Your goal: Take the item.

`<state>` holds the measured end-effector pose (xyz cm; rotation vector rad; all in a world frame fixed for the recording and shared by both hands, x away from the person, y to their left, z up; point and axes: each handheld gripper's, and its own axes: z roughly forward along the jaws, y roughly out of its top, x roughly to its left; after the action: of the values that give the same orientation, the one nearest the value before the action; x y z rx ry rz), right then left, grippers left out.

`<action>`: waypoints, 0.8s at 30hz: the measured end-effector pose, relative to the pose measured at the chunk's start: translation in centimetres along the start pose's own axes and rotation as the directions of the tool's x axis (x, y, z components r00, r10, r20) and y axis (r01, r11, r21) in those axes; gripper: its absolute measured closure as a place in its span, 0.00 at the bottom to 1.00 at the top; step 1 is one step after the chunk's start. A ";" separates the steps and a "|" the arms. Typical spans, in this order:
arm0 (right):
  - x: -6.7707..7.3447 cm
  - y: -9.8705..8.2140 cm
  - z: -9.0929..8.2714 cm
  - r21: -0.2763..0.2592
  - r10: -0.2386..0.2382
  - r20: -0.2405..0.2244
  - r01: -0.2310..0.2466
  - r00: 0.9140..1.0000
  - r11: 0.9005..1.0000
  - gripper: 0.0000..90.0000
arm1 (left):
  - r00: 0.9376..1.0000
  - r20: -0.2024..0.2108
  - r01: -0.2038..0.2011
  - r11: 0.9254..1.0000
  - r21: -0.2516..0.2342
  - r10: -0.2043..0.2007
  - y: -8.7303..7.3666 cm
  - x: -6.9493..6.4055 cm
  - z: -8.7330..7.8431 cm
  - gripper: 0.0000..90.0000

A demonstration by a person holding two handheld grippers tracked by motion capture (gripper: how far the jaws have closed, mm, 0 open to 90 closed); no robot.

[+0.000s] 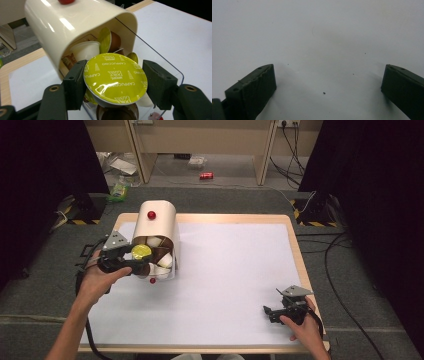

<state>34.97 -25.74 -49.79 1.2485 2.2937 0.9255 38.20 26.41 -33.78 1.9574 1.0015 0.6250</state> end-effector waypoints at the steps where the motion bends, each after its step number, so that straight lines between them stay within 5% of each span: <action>1: 0.0 0.0 0.0 0.000 0.001 0.000 -0.001 1.000 1.000 0.00 | 1.000 -0.004 0.000 1.000 -0.003 0.000 0.0 0.1 -0.2 0.43; 24: 0.0 0.0 0.0 0.000 0.002 0.000 -0.002 1.000 1.000 0.00 | 0.995 -0.056 0.082 0.996 -0.044 -0.084 -2.4 3.7 -3.3 0.43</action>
<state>34.96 -25.73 -49.79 1.2510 2.2929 0.9261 36.91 31.70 -33.85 1.8612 1.0915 0.6540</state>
